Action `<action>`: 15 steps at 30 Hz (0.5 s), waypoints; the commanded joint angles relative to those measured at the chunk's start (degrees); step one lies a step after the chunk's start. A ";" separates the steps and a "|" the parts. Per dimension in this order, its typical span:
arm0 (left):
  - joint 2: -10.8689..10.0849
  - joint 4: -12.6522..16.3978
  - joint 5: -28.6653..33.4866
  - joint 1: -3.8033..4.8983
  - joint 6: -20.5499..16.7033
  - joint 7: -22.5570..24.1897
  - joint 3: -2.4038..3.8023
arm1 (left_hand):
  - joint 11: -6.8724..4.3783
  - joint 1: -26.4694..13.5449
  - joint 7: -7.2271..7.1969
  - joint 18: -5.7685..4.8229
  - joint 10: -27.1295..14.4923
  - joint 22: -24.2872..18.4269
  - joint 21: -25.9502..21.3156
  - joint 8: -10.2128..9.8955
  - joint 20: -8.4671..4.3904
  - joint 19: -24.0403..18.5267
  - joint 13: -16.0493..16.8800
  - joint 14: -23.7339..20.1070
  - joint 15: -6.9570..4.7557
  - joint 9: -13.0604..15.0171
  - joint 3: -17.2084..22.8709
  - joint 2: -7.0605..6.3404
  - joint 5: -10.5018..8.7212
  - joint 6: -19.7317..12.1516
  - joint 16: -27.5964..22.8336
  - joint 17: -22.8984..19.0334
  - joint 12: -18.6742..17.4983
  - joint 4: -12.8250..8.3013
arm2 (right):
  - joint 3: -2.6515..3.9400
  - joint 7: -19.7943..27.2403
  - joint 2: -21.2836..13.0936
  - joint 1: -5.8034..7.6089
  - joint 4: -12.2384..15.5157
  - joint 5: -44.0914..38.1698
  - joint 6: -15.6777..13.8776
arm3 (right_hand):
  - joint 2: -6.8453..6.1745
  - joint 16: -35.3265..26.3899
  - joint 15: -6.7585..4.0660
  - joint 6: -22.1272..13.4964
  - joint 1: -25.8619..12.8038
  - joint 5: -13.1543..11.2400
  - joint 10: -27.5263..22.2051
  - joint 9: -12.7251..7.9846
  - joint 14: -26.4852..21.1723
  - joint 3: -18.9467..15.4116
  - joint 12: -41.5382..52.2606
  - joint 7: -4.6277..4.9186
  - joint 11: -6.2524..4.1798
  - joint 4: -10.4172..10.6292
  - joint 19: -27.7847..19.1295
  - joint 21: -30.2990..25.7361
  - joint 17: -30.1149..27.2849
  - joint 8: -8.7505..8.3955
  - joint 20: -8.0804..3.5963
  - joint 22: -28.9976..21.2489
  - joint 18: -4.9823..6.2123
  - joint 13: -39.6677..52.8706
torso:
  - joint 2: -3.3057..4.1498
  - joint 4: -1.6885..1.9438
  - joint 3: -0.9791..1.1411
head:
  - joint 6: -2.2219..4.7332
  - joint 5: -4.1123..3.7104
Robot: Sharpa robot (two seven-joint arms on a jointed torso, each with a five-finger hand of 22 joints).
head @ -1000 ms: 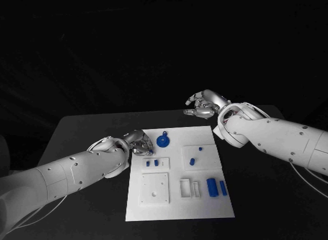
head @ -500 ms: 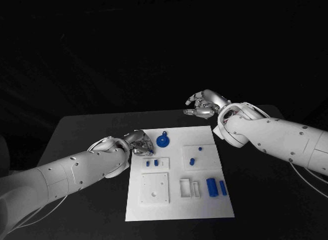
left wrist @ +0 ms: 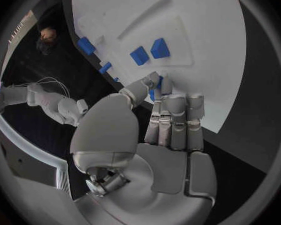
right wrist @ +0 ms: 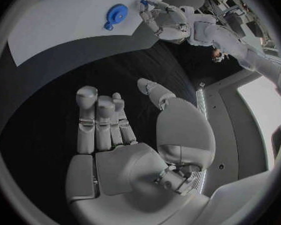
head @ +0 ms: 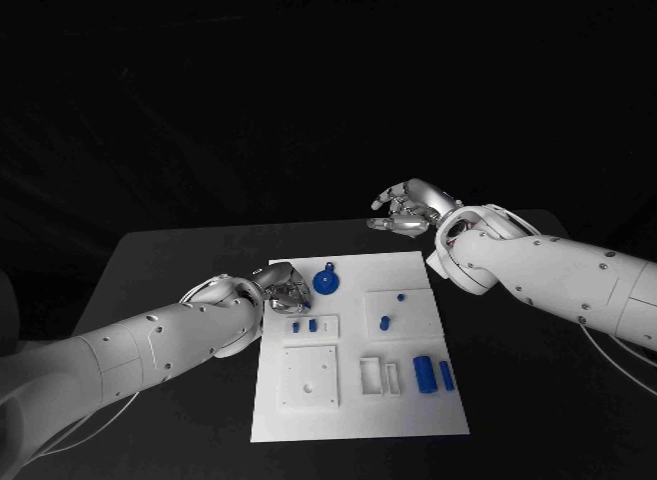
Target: Assemble the parts on the task board
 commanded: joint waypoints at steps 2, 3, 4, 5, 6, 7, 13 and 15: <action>0.34 -0.02 -1.24 -0.27 1.21 -1.05 -0.29 | 0.01 0.00 0.17 4.04 0.58 -0.01 0.02 0.31 -1.83 0.11 -0.01 -0.11 -0.40 -0.02 0.28 0.42 0.17 0.41 0.22 -0.01 -0.34 -0.02 | 0.03 0.38 0.02 -0.02 0.04 -0.15 0.71 | 0.54 -0.09 -0.13 -0.47 0.14 0.19 -0.57 -0.09 0.15 0.05 0.37 0.76 0.02 0.10 -0.01 -0.31 -0.07 0.30 -0.45 0.99 5.77 -0.06 | 0.00 0.01 -0.01 | -0.04 -0.01; 0.39 -0.03 -2.32 -0.27 1.41 -1.26 -0.31 | 0.01 0.00 0.17 4.03 0.57 -0.01 0.01 0.31 -1.84 0.12 -0.02 -0.11 -0.40 -0.03 0.28 0.43 0.18 0.41 0.22 -0.01 -0.35 -0.05 | 0.03 0.38 0.03 -0.02 0.04 -0.15 0.71 | 0.55 -0.09 -0.13 -0.47 0.14 0.19 -0.57 -0.09 0.15 0.04 0.38 0.76 0.02 0.10 -0.01 -0.31 -0.07 0.30 -0.45 0.99 5.77 -0.07 | 0.00 0.02 0.00 | -0.03 -0.01; 0.41 -0.03 -3.04 -0.27 1.49 -1.33 -0.33 | 0.02 0.01 0.17 4.03 0.57 -0.01 0.01 0.30 -1.85 0.12 -0.02 -0.11 -0.39 -0.03 0.29 0.43 0.19 0.39 0.22 -0.01 -0.37 -0.07 | 0.03 0.39 0.03 -0.02 0.05 -0.15 0.72 | 0.55 -0.09 -0.13 -0.47 0.14 0.19 -0.57 -0.09 0.15 0.04 0.38 0.76 0.02 0.10 -0.01 -0.31 -0.07 0.30 -0.45 0.99 5.77 -0.07 | 0.00 0.02 0.00 | -0.03 -0.01; 0.44 0.00 -4.16 -0.27 1.60 -1.54 -0.37 | 0.02 0.01 0.17 4.02 0.55 -0.01 0.01 0.30 -1.85 0.11 -0.02 -0.12 -0.39 -0.04 0.30 0.43 0.19 0.38 0.21 -0.01 -0.39 -0.11 | 0.03 0.39 0.02 -0.02 0.06 -0.15 0.73 | 0.55 -0.09 -0.13 -0.47 0.14 0.19 -0.57 -0.09 0.15 0.04 0.38 0.76 0.02 0.09 -0.01 -0.31 -0.07 0.30 -0.45 0.99 5.77 -0.07 | -0.01 0.01 -0.01 | -0.04 -0.02; 0.48 0.03 -5.22 -0.27 1.71 -1.84 -0.41 | 0.02 0.02 0.18 4.02 0.55 -0.01 0.00 0.30 -1.86 0.11 -0.03 -0.13 -0.39 -0.05 0.31 0.43 0.20 0.37 0.21 -0.01 -0.40 -0.12 | 0.03 0.39 0.01 -0.02 0.03 -0.15 0.73 | 0.55 -0.09 -0.13 -0.47 0.14 0.19 -0.58 -0.09 0.15 0.04 0.38 0.76 0.02 0.09 -0.01 -0.31 -0.07 0.30 -0.45 0.99 5.77 -0.08 | 0.00 0.01 -0.01 | -0.06 -0.04; 0.52 0.05 -6.28 -0.27 1.70 -2.07 -0.49 | 0.03 0.02 0.18 4.02 0.54 -0.01 0.00 0.29 -1.86 0.11 -0.03 -0.13 -0.38 -0.05 0.32 0.44 0.21 0.36 0.21 -0.01 -0.41 -0.14 | 0.03 0.39 0.00 -0.02 0.01 -0.15 0.73 | 0.55 -0.09 -0.13 -0.47 0.14 0.20 -0.58 -0.09 0.15 0.04 0.39 0.76 0.02 0.09 -0.01 -0.31 -0.07 0.30 -0.45 0.99 5.77 -0.08 | 0.00 0.01 -0.01 | -0.07 -0.06; 0.57 0.13 -13.08 -0.25 1.12 -3.69 -1.11 | 0.01 0.14 0.14 3.98 0.64 0.01 0.01 0.37 -1.93 0.14 -0.01 -0.12 -0.40 -0.07 0.40 0.31 0.26 0.47 0.26 0.00 -0.44 -0.37 | 0.03 0.40 0.00 -0.02 -0.06 -0.15 0.72 | 0.56 -0.09 -0.13 -0.47 0.14 0.20 -0.58 -0.09 0.16 0.04 0.40 0.76 0.02 0.09 0.00 -0.31 -0.07 0.30 -0.45 0.99 5.77 -0.10 | -0.01 0.05 0.00 | -0.11 -0.11; 0.54 0.13 -14.80 -0.25 0.76 -3.92 -1.36 | -0.04 0.25 0.08 3.96 0.81 0.02 0.03 0.47 -1.98 0.20 0.02 -0.05 -0.44 -0.08 0.48 0.14 0.31 0.62 0.32 0.02 -0.42 -0.52 | 0.03 0.42 -0.02 -0.02 -0.04 -0.15 0.73 | 0.56 -0.09 -0.13 -0.47 0.13 0.20 -0.58 -0.09 0.16 0.03 0.40 0.76 0.02 0.09 0.00 -0.31 -0.07 0.30 -0.45 0.99 5.77 -0.10 | -0.02 0.05 0.01 | -0.13 -0.11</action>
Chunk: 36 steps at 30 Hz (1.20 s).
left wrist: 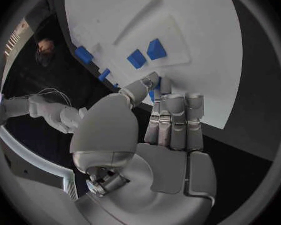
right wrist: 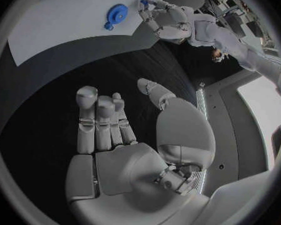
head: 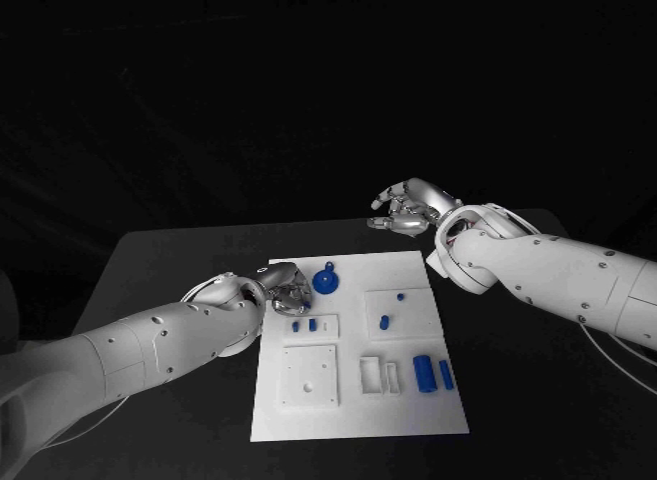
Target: Assemble the parts on the task board
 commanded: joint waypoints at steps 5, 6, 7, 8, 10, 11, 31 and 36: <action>-0.08 0.06 -10.15 -0.66 0.33 -3.08 -1.24 | -0.13 0.39 -0.11 3.60 0.66 0.04 0.07 0.59 -2.18 0.43 0.03 0.08 -0.53 -0.06 0.40 -0.13 0.36 0.98 0.43 0.04 -0.18 -0.32 | 0.01 0.39 -0.11 -0.02 0.03 -0.15 0.70 | 0.57 -0.09 -0.14 -0.46 0.12 0.21 -0.38 -0.10 0.16 0.03 0.32 0.76 -0.18 0.08 0.01 -0.31 -0.07 0.30 -0.46 1.00 5.77 -0.10 | -0.02 0.01 0.00 | -0.04 -0.02; -0.11 0.11 -10.54 -0.66 0.02 -3.09 -1.35 | -0.15 0.43 -0.13 3.59 0.73 0.04 0.08 0.62 -2.21 0.45 0.04 0.10 -0.55 -0.08 0.44 -0.25 0.36 1.04 0.45 0.05 -0.17 -0.36 | 0.01 0.39 -0.13 -0.02 0.05 -0.15 0.69 | 0.57 -0.09 -0.14 -0.46 0.12 0.21 -0.38 -0.10 0.16 0.03 0.32 0.76 -0.18 0.08 0.01 -0.31 -0.07 0.31 -0.47 1.00 5.77 -0.10 | -0.03 0.01 0.00 | -0.04 0.02; -0.11 0.15 -10.58 -0.66 -0.12 -3.07 -1.41 | -0.16 0.46 -0.15 3.58 0.77 0.04 0.08 0.64 -2.22 0.45 0.05 0.11 -0.56 -0.10 0.47 -0.33 0.37 1.08 0.46 0.05 -0.17 -0.38 | 0.01 0.39 -0.14 -0.02 0.07 -0.15 0.68 | 0.57 -0.09 -0.14 -0.46 0.12 0.21 -0.38 -0.10 0.16 0.03 0.33 0.76 -0.18 0.08 0.01 -0.31 -0.07 0.31 -0.47 1.00 5.77 -0.11 | -0.02 0.02 0.00 | 0.00 0.04; -0.15 0.20 -10.56 -0.66 -0.26 -3.00 -1.42 | -0.17 0.47 -0.16 3.57 0.80 0.05 0.07 0.65 -2.23 0.45 0.06 0.10 -0.57 -0.11 0.49 -0.38 0.37 1.11 0.46 0.05 -0.17 -0.40 | 0.01 0.39 -0.13 -0.02 0.06 -0.15 0.68 | 0.58 -0.09 -0.14 -0.46 0.12 0.21 -0.38 -0.10 0.16 0.03 0.33 0.76 -0.18 0.08 0.01 -0.31 -0.07 0.31 -0.47 1.00 5.77 -0.11 | -0.02 0.01 0.01 | 0.06 0.04; -0.18 0.21 -10.17 -0.66 -0.85 -2.74 -1.43 | -0.18 0.46 -0.17 3.54 0.86 0.04 0.06 0.65 -2.24 0.45 0.07 0.10 -0.58 -0.15 0.53 -0.47 0.37 1.15 0.46 0.06 -0.17 -0.38 | 0.01 0.40 -0.13 -0.02 0.05 -0.15 0.68 | 0.58 -0.09 -0.14 -0.46 0.12 0.21 -0.39 -0.10 0.16 0.03 0.33 0.76 -0.18 0.08 0.01 -0.31 -0.07 0.31 -0.47 1.00 5.77 -0.12 | -0.01 -0.02 0.01 | 0.13 0.02; -0.19 0.20 -9.93 -0.66 -0.95 -2.65 -1.43 | -0.19 0.44 -0.16 3.54 0.87 0.04 0.05 0.65 -2.24 0.45 0.07 0.10 -0.58 -0.16 0.54 -0.49 0.36 1.15 0.46 0.05 -0.17 -0.36 | 0.01 0.40 -0.13 -0.02 0.05 -0.15 0.68 | 0.58 -0.09 -0.14 -0.46 0.12 0.21 -0.39 -0.10 0.16 0.03 0.33 0.76 -0.18 0.08 0.01 -0.32 -0.07 0.31 -0.47 1.00 5.77 -0.12 | -0.01 -0.02 0.01 | 0.13 0.02; -0.94 -0.33 -4.85 -0.64 -1.32 -0.79 -1.41 | 0.67 -0.10 2.37 3.04 -0.85 -0.17 -0.91 -4.18 -2.00 -0.16 0.00 -0.91 0.24 -2.96 -0.67 -4.89 -1.53 -9.47 -0.63 -0.48 -1.44 0.80 | 0.01 0.44 -0.22 -0.06 -0.05 -0.04 0.75 | 0.59 -0.08 -0.14 -0.47 0.12 0.23 -0.39 -0.11 0.17 0.01 0.38 0.76 -0.18 0.05 0.02 -0.32 -0.07 0.31 -0.47 1.00 5.77 -0.17 | 0.02 -0.01 -0.02 | 0.12 -0.05; -1.35 -0.82 -4.81 -0.64 -1.02 -1.03 -1.41 | 0.67 0.10 2.37 3.05 -0.87 -0.15 -0.97 -4.33 -1.99 -0.19 0.05 -0.94 0.24 -3.18 -0.89 -5.28 -1.54 -10.12 -0.65 -0.49 -1.46 0.76 | 0.01 0.37 -0.33 -0.06 -0.13 -0.01 0.83 | 0.57 -0.09 -0.14 -0.48 0.11 0.23 -0.40 -0.11 0.16 0.00 0.38 0.77 -0.18 0.04 0.02 -0.32 -0.07 0.31 -0.47 1.00 5.77 -0.18 | 0.03 -0.07 -0.01 | 0.11 -0.07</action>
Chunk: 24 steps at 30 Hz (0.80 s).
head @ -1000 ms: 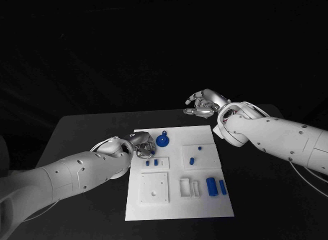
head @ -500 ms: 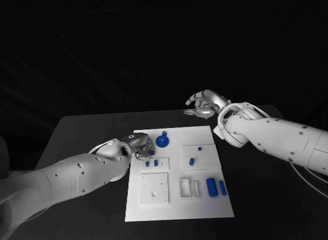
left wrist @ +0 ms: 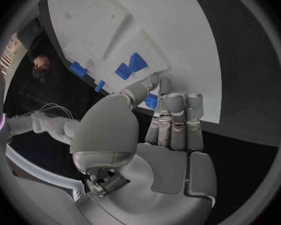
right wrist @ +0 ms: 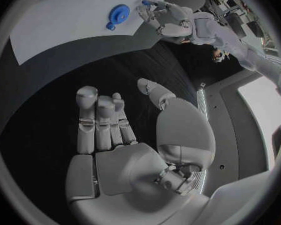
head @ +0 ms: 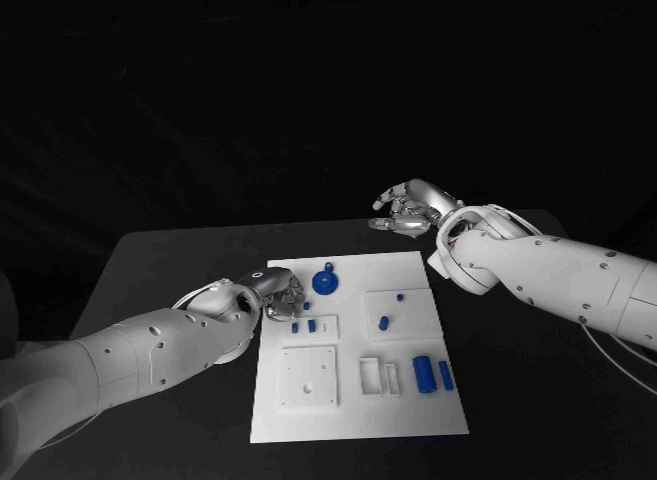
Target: Assemble the parts on the task board
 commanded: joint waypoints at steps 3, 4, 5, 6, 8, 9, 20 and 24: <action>-0.58 -0.59 0.60 -0.18 1.37 -0.56 -0.13 | 0.08 -0.01 -0.10 2.38 -0.24 -0.01 -0.31 -0.37 -1.64 -0.27 0.02 -0.34 0.05 -0.17 -0.41 -0.69 -0.21 -0.58 -0.25 -0.10 -0.12 -0.10 | 0.03 0.33 -0.15 -0.03 -0.02 0.03 1.02 | 0.57 -0.09 -0.14 -0.36 0.11 0.23 -0.40 -0.07 0.16 0.00 0.24 0.86 -0.18 0.04 0.01 -0.32 -0.08 0.31 -0.21 1.01 5.77 -0.07 | -0.01 -0.07 0.03 | 0.03 -0.02; -0.78 -0.59 0.99 -0.18 1.04 -0.54 -0.12 | 0.08 0.02 -0.09 2.38 -0.25 -0.01 -0.32 -0.38 -1.64 -0.27 0.02 -0.34 0.05 -0.19 -0.41 -0.70 -0.21 -0.63 -0.26 -0.10 -0.13 -0.09 | 0.03 0.39 -0.19 -0.03 0.00 0.10 1.38 | 0.56 -0.10 -0.13 -0.37 0.11 0.23 -0.41 -0.07 0.15 0.00 0.24 0.86 -0.18 0.03 0.00 -0.33 -0.08 0.30 -0.21 1.01 5.77 -0.08 | 0.00 -0.08 0.03 | 0.06 -0.02; -1.01 -0.56 1.78 -0.18 0.67 -0.47 -0.10 | 0.08 0.10 -0.04 2.39 -0.24 -0.01 -0.33 -0.36 -1.65 -0.26 0.03 -0.34 0.05 -0.20 -0.36 -0.60 -0.19 -0.66 -0.26 -0.11 -0.13 -0.06 | 0.03 0.55 -0.25 -0.03 0.00 0.34 2.13 | 0.56 -0.10 -0.13 -0.38 0.12 0.23 -0.42 -0.07 0.15 0.00 0.23 0.86 -0.18 0.02 0.00 -0.33 -0.08 0.30 -0.21 1.01 5.77 -0.08 | 0.01 -0.07 0.03 | 0.09 -0.07; -1.24 -0.53 2.64 -0.18 0.11 -0.31 -0.07 | 0.08 0.16 0.01 2.39 -0.22 -0.01 -0.34 -0.32 -1.65 -0.25 0.04 -0.33 0.05 -0.21 -0.34 -0.51 -0.18 -0.65 -0.26 -0.11 -0.12 -0.02 | 0.03 0.74 -0.38 -0.03 0.06 0.61 2.82 | 0.58 -0.13 -0.13 -0.39 0.16 0.23 -0.47 -0.08 0.10 0.02 0.22 0.87 -0.17 -0.03 -0.05 -0.36 -0.09 0.30 -0.21 1.01 5.77 -0.11 | 0.02 -0.09 0.03 | 0.13 -0.12; -1.88 -0.28 4.51 -0.17 -0.56 0.48 0.11 | 0.05 0.43 0.14 2.42 -0.12 -0.02 -0.35 -0.13 -1.66 -0.18 0.09 -0.26 0.02 -0.20 -0.15 -0.01 -0.14 -0.46 -0.22 -0.10 -0.07 0.10 | 0.02 1.17 -0.74 -0.06 0.30 0.75 4.18 | 0.81 -0.29 -0.10 -0.44 0.50 0.15 -0.73 -0.09 -0.14 0.12 0.05 0.88 -0.15 -0.40 -0.27 -0.49 -0.14 0.29 -0.19 1.00 5.77 -0.28 | 0.04 -0.05 0.00 | 0.27 -0.31; -2.27 -0.11 6.54 -0.14 -0.50 0.80 0.28 | 0.06 0.58 0.25 2.43 -0.08 -0.02 -0.35 0.02 -1.67 -0.15 0.11 -0.22 0.00 -0.17 -0.05 0.19 -0.12 -0.28 -0.21 -0.10 -0.05 0.13 | 0.02 1.48 -0.93 -0.09 0.42 0.87 5.12 | 0.92 -0.34 -0.08 -0.45 0.63 0.10 -0.86 -0.09 -0.25 0.14 -0.09 0.89 -0.15 -0.57 -0.39 -0.54 -0.16 0.30 -0.16 1.01 5.77 -0.39 | 0.04 -0.05 -0.02 | 0.34 -0.44; -7.74 3.99 34.49 3.46 -0.50 9.62 2.37 | 1.20 -0.85 1.29 1.82 -2.40 -0.84 -2.68 1.44 -0.58 -2.37 -0.25 -2.71 1.15 -0.18 -0.15 1.81 0.08 0.84 -3.40 -1.67 -1.34 1.08 | -1.83 3.56 -4.72 -0.74 1.66 -3.27 13.58 | 2.14 -2.51 0.24 3.00 6.28 -10.22 -5.07 0.87 -1.91 9.20 -24.94 0.95 0.10 -3.51 -2.53 -2.51 -2.02 2.61 1.24 0.77 5.77 -20.53 | 0.01 -0.03 0.03 | 1.46 -2.91; -9.72 6.92 45.78 4.06 2.76 14.41 2.80 | 1.50 -3.47 1.33 1.21 -2.70 -2.05 -5.37 1.59 0.05 -4.62 -0.23 -4.85 1.47 -0.33 -0.49 2.45 0.05 0.42 -7.23 -3.54 -1.46 2.96 | -2.90 2.97 -5.14 -0.86 1.34 -8.86 13.39 | 2.11 -2.82 0.26 3.77 6.79 -10.94 -1.97 1.53 -1.24 10.66 -32.03 0.78 0.21 -3.70 -1.92 -2.79 -3.05 3.32 1.25 0.74 5.77 -27.42 | 0.00 0.09 -0.08 | 1.83 -3.31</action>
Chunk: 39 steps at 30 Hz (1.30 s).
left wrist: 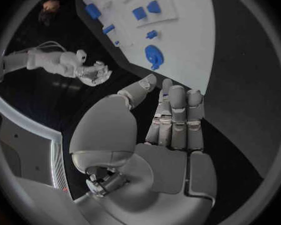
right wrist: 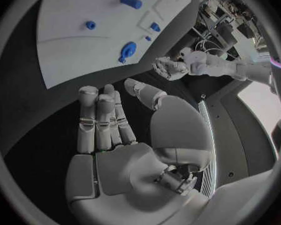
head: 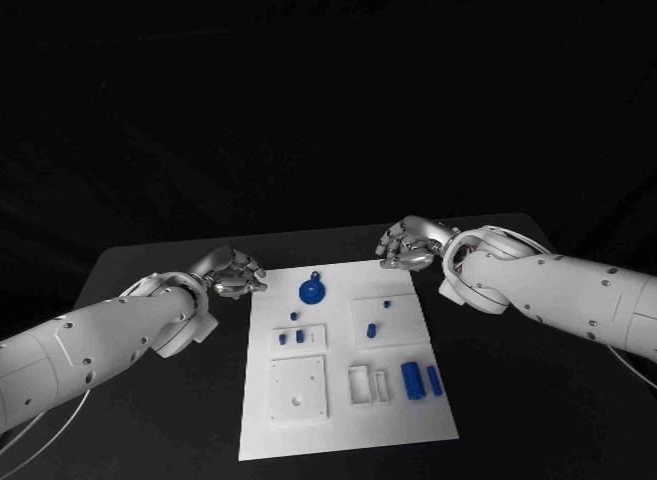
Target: Assemble the parts on the task board
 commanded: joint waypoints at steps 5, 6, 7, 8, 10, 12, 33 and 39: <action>-2.65 4.75 30.87 0.17 6.79 14.72 0.78 | 1.41 -2.65 0.88 -0.16 -2.60 -2.79 -6.11 0.38 0.41 -4.79 -0.34 -4.31 1.51 -0.34 -0.36 0.88 0.18 -1.55 -8.99 -4.12 -1.28 0.87 | -0.79 -1.03 -0.79 -0.93 0.66 -17.49 3.53 | -1.34 -0.33 0.16 1.77 1.53 -2.38 4.26 0.96 1.14 2.88 -10.55 -0.57 0.35 0.12 0.99 -0.77 -1.38 1.30 -0.02 0.55 4.77 -9.26 | -0.02 0.00 -0.08 | 0.71 -1.95; -2.99 5.33 33.61 0.16 7.42 15.72 0.90 | 1.63 -2.87 0.93 -0.44 -3.07 -3.13 -6.92 0.49 0.69 -5.43 -0.41 -4.81 1.86 -0.34 -0.61 1.11 0.21 -1.70 -10.06 -4.53 -1.46 0.55 | -1.03 -1.33 -1.00 -0.97 0.78 -18.84 3.48 | -1.72 -0.53 0.25 1.86 1.59 -2.50 5.51 0.99 1.30 3.19 -12.45 -0.58 0.51 0.39 1.19 -0.95 -1.82 1.32 -0.04 0.50 4.77 -10.77 | 0.02 -0.01 -0.14 | 0.73 -2.06; -3.20 5.75 35.28 0.16 7.59 16.29 0.94 | 1.86 -3.10 0.94 -0.73 -3.35 -3.50 -7.83 0.64 0.99 -6.19 -0.43 -5.54 2.17 -0.33 -0.79 1.26 0.21 -1.78 -11.37 -5.03 -1.52 0.22 | -1.15 -1.57 -1.09 -1.02 0.83 -19.66 3.52 | -1.62 -0.75 0.35 2.07 1.83 -2.40 5.80 1.04 1.38 3.26 -13.71 -0.67 0.51 0.18 1.24 -1.14 -2.17 1.43 -0.06 0.44 4.77 -11.65 | 0.02 0.00 -0.20 | 0.79 -2.27; -3.50 6.32 37.19 0.15 7.46 16.87 0.97 | 2.27 -3.49 0.85 -1.26 -3.61 -4.16 -9.44 0.92 1.57 -7.79 -0.46 -7.38 2.74 -0.26 -0.79 1.48 0.25 -1.68 -13.82 -6.01 -1.56 -0.08 | -1.27 -1.73 -1.15 -1.06 0.79 -20.37 3.66 | -1.65 -0.93 0.40 2.33 1.88 -2.41 6.53 1.09 1.60 3.14 -15.26 -0.75 0.64 0.00 1.37 -1.35 -2.62 1.54 -0.04 0.37 4.77 -12.73 | 0.01 -0.01 -0.22 | 0.82 -2.45; -3.99 7.49 42.19 0.15 7.78 17.72 1.05 | 2.50 -4.13 0.79 -1.84 -3.73 -4.93 -11.26 1.28 2.23 -9.21 -0.44 -8.64 3.53 -0.19 -1.08 1.98 0.27 -1.70 -16.86 -7.16 -1.47 -0.57 | -1.70 -2.11 -1.29 -1.38 0.84 -21.55 3.55 | -1.63 -0.96 0.63 2.97 2.06 -2.53 7.41 1.15 1.81 3.08 -17.74 -1.03 0.84 -0.27 1.59 -1.63 -3.12 1.79 -0.02 0.34 4.77 -14.35 | -0.08 0.03 -0.16 | 0.85 -3.05; -4.45 8.64 46.81 0.15 7.54 18.28 1.07 | 2.40 -5.69 0.60 -2.26 -3.51 -5.65 -13.19 1.75 3.25 -10.82 -0.40 -9.64 4.65 -0.10 -2.18 3.13 0.47 -1.66 -19.95 -8.15 -1.31 -1.01 | -1.93 -2.73 -1.26 -2.12 0.85 -23.03 2.99 | -1.67 -0.92 0.74 3.51 2.03 -2.48 7.62 1.19 1.86 3.00 -18.85 -1.22 0.94 -0.43 1.68 -1.73 -3.31 2.00 0.00 0.35 4.77 -15.06 | -0.10 0.08 -0.17 | 0.90 -3.22; -6.61 12.73 49.19 0.13 7.80 19.24 1.10 | 3.06 -8.10 0.90 -2.13 -4.88 -6.44 -17.61 2.55 6.66 -15.35 -1.26 -12.89 8.11 -0.67 -5.32 4.39 0.36 -2.80 -29.71 -9.41 -1.93 -4.04 | -2.52 -9.41 2.32 -5.63 -0.70 -31.77 0.38 | -6.01 -0.39 1.12 2.25 3.05 -9.29 10.84 -0.38 2.34 4.53 -24.94 -0.47 1.33 0.50 2.83 -2.97 -4.96 0.56 -0.02 0.26 4.77 -19.27 | -0.01 0.20 -0.16 | 0.32 -2.20; -6.67 12.82 49.22 0.13 7.76 19.07 1.10 | 3.14 -8.22 0.94 -2.06 -5.04 -6.39 -17.62 2.62 6.67 -15.26 -1.34 -12.68 8.10 -0.70 -5.45 4.42 0.27 -2.80 -29.91 -9.29 -1.95 -4.08 | -3.07 -10.13 2.68 -6.16 -1.23 -33.01 1.07 | -5.96 -0.20 0.85 2.93 3.09 -9.49 11.87 -0.34 2.37 4.60 -24.99 -0.73 1.05 0.44 3.04 -3.01 -5.08 0.91 -0.05 0.36 4.77 -19.28 | -0.02 0.15 -0.11 | 0.07 -2.10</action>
